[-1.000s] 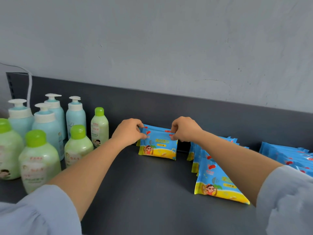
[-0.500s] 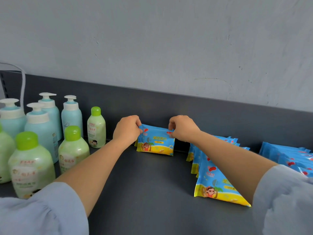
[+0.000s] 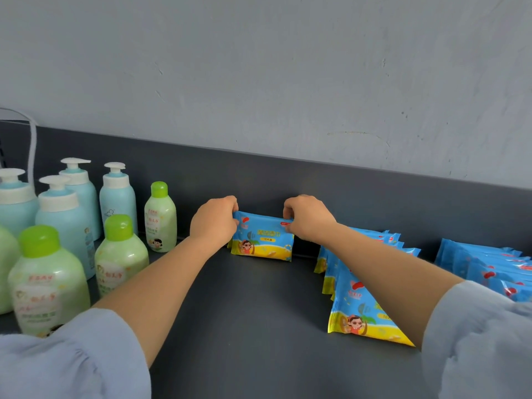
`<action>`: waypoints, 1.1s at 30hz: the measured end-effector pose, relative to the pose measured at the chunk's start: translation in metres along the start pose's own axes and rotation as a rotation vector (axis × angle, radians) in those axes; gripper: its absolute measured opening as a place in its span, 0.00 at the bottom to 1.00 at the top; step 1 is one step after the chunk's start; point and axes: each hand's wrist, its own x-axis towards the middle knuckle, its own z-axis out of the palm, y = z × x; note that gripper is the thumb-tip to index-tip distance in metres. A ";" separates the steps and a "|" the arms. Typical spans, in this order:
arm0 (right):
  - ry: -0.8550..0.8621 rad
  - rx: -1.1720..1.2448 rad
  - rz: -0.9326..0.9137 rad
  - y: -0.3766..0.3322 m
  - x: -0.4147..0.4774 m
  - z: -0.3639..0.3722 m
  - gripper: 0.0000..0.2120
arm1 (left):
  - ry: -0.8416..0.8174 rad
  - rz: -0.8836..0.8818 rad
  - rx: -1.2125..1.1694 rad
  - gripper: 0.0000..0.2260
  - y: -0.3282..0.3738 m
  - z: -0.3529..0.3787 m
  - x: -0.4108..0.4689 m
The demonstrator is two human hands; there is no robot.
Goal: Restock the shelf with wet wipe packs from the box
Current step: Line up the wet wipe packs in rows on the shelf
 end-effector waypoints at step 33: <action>0.207 -0.209 0.186 0.049 -0.147 -0.088 0.22 | 0.062 0.440 0.141 0.16 0.128 -0.052 -0.055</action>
